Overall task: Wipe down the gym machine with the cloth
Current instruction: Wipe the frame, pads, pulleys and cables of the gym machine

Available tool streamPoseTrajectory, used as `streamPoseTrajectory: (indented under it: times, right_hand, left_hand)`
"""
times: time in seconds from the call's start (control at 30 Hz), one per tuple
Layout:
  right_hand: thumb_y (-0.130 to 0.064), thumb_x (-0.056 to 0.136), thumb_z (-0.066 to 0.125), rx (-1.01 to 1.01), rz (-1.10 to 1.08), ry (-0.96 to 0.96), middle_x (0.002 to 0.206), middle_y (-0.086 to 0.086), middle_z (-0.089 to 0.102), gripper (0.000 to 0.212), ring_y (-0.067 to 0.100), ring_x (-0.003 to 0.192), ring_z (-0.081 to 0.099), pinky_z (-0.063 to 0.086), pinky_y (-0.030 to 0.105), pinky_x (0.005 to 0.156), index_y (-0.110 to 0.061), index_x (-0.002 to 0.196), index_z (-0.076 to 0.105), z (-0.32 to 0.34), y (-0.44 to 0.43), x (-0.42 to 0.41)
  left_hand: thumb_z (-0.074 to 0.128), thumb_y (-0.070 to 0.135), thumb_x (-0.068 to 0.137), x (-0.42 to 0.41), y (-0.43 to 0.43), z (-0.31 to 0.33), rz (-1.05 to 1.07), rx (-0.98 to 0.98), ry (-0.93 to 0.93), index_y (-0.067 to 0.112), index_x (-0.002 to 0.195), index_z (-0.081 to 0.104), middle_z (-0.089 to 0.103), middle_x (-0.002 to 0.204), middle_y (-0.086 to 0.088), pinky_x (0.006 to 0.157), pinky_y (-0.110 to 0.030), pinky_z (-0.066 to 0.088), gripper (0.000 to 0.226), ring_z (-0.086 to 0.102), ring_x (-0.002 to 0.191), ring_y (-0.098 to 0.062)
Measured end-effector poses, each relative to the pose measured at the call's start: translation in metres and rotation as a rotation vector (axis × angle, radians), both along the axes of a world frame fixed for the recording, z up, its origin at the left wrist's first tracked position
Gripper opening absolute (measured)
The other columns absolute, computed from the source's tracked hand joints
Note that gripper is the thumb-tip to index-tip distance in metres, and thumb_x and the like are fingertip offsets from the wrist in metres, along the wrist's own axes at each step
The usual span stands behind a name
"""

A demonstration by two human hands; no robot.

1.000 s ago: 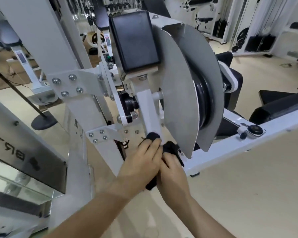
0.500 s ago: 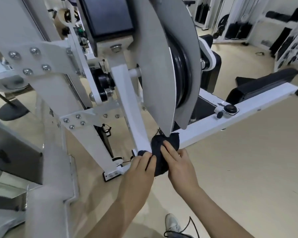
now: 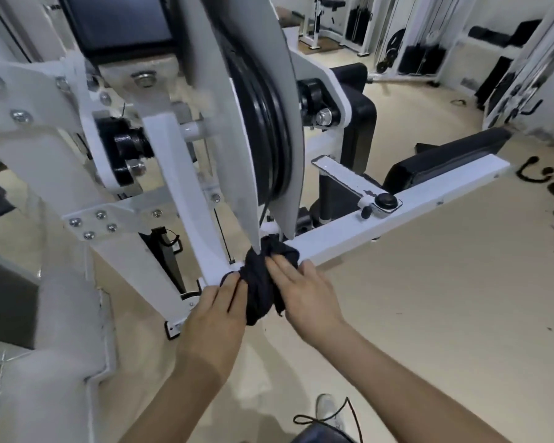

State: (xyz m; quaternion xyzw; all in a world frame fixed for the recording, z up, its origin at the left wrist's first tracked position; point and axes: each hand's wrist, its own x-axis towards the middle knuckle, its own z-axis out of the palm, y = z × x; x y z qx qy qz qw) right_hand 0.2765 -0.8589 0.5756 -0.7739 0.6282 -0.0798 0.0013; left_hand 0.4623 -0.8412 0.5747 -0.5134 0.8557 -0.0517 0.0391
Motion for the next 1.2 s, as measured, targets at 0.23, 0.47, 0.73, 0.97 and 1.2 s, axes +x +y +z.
streamPoseTrajectory:
  times: [0.23,0.47,0.73,0.97,1.2]
  right_hand:
    - [-0.007,0.084,0.050,0.023,-0.310,0.123,0.159,-0.007,0.022,0.070,0.027,0.111,0.046,0.043,0.035,0.083,-0.020,0.149,0.027,0.020,-0.038,-0.105]
    - [-0.017,0.072,0.053,-0.101,0.188,0.107,0.129,-0.002,0.064,0.052,0.020,0.090,0.064,0.048,0.028,0.067,-0.021,0.121,0.068,0.016,-0.029,-0.090]
    - [-0.014,0.077,0.052,-0.101,0.325,0.112,0.125,-0.001,0.065,0.044,0.020,0.131,0.049,0.040,0.035,0.090,-0.010,0.119,0.066,0.025,-0.059,-0.185]
    - [-0.008,0.082,0.048,-0.214,0.267,-0.456,0.106,0.000,0.067,0.032,0.021,0.103,0.053,0.043,0.026,0.092,-0.009,0.106,0.068,0.049,-0.099,-0.220]
    - [-0.020,0.099,0.041,0.008,0.217,-0.369,0.108,-0.003,0.050,0.013,0.021,0.085,0.047,0.031,0.028,0.065,-0.010,0.090,0.043,0.030,-0.134,-0.230]
  left_hand:
    - [0.063,0.016,0.084,-0.119,-0.023,0.009,0.040,-0.077,0.144,0.007,0.140,0.047,0.049,0.141,-0.017,0.096,-0.043,0.046,0.059,0.056,0.107,-0.032]
    - [0.018,0.012,0.092,-0.080,-0.014,0.010,0.367,0.028,-0.081,0.002,0.130,0.054,0.042,0.142,-0.019,0.104,-0.053,0.028,0.054,0.044,0.118,-0.040]
    - [0.058,0.027,0.088,-0.213,-0.051,0.009,0.166,-0.074,0.358,0.002,0.131,0.057,0.050,0.142,-0.016,0.110,-0.043,0.038,0.050,0.049,0.130,-0.031]
    - [0.064,0.020,0.090,-0.228,-0.087,0.012,0.110,-0.051,0.374,0.007,0.135,0.055,0.053,0.141,-0.009,0.103,-0.040,0.045,0.048,0.053,0.127,-0.026]
    - [0.006,0.025,0.104,-0.176,-0.043,0.009,0.241,-0.057,0.016,0.009,0.153,0.022,0.018,0.159,-0.012,0.120,-0.044,0.017,0.053,0.020,0.146,-0.030]
